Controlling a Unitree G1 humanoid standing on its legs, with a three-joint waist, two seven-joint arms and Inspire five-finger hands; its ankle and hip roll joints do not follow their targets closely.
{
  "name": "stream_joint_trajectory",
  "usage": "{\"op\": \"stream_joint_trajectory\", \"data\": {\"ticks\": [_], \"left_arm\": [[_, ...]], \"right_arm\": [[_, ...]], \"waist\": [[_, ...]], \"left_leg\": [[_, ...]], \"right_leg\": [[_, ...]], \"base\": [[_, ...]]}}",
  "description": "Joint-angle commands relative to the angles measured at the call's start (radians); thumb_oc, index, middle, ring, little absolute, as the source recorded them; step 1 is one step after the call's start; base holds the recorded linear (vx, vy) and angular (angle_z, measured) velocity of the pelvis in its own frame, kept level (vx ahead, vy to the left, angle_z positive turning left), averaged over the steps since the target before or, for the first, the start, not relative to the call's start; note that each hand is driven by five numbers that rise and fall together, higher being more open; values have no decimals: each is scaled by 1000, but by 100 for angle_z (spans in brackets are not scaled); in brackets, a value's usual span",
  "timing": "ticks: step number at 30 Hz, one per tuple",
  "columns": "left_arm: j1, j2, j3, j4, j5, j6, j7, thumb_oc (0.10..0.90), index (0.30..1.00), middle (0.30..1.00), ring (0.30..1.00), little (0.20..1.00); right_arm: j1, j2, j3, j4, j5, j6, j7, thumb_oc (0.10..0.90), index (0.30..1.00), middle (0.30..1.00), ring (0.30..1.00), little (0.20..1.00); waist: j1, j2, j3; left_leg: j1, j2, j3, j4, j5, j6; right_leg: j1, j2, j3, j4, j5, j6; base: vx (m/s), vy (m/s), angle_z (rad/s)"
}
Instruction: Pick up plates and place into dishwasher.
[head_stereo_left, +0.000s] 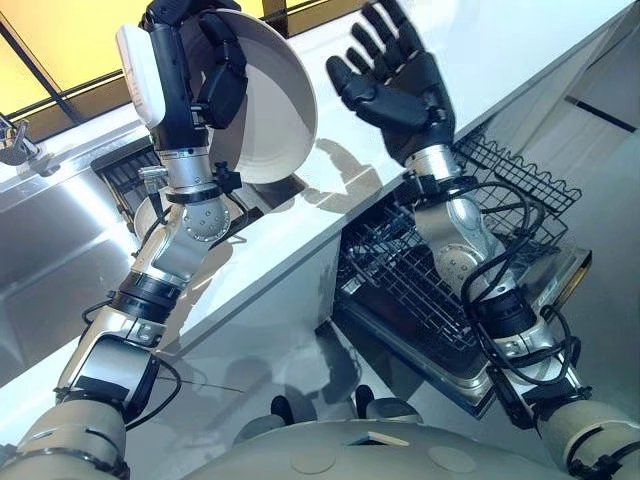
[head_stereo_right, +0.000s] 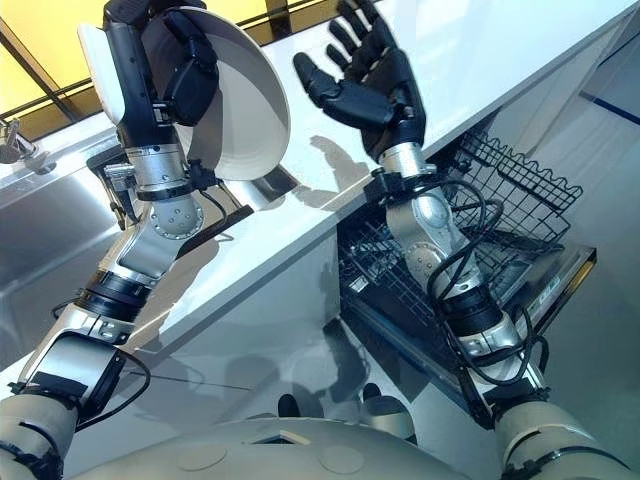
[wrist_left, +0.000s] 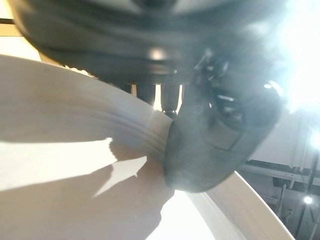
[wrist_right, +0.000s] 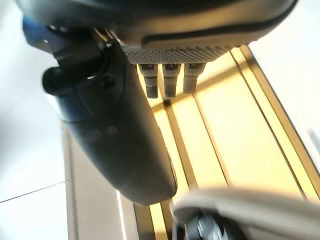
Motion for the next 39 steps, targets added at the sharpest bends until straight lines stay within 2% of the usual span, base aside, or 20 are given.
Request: {"op": "stream_joint_trajectory", "data": {"ticks": [1, 7, 16, 21, 23, 29, 39], "left_arm": [[-103, 45, 52, 63, -12, -68, 37, 100, 300, 300, 300, 200], [-110, 40, 38, 94, 3, -59, 44, 100, 300, 300, 300, 200], [-110, 46, 26, 144, 7, -54, 49, 100, 300, 300, 300, 200], [-107, 53, 30, 164, -1, -75, 57, 100, 300, 300, 300, 200], [-106, 50, 28, 168, 1, -94, 67, 100, 300, 300, 300, 200], [-108, 41, 24, 116, 0, -97, 63, 100, 300, 300, 300, 200], [-91, 31, -1, 47, -12, -89, 35, 100, 300, 300, 300, 200]], "right_arm": [[-70, 56, -48, -150, 60, -63, 48, 800, 900, 900, 900, 900], [-61, 88, -32, -162, 124, -35, 65, 800, 900, 900, 900, 900], [-39, 113, 2, -176, 235, 50, 109, 800, 900, 900, 900, 900], [-24, 101, 15, -168, 194, 68, 126, 800, 900, 900, 900, 900], [-17, 94, 22, -154, 152, 66, 131, 800, 900, 900, 900, 900], [-4, 84, 42, -104, 28, 73, 111, 800, 900, 900, 900, 900], [-6, 101, 83, -40, 34, 84, 86, 800, 900, 900, 900, 900]], "waist": [[9, 4, -108], [6, 4, -112], [5, 0, -115], [1, -1, -117], [-2, -1, -116], [-3, 0, -111], [14, -1, -101]], "left_leg": [[-4, -51, -49, 5, -78, 25], [-6, -48, -41, 4, -74, 24], [-9, -44, -33, 5, -69, 25], [-12, -43, -35, 5, -66, 25], [-12, -40, -41, 5, -65, 25], [-12, -39, -58, 7, -66, 27], [-12, -43, -73, 8, -67, 29]], "right_leg": [[-51, 82, -61, 85, -59, -2], [-52, 81, -60, 78, -53, 0], [-55, 80, -60, 79, -52, -1], [-60, 82, -52, 86, -53, -2], [-63, 84, -43, 95, -58, -3], [-63, 84, -36, 109, -69, -7], [-53, 80, -50, 106, -73, -9]], "base": [[0, 0, 0], [0, 0, 0], [5, -6, -2], [0, 0, 0], [0, 0, 0], [0, 0, 0], [0, 1, 0]]}}
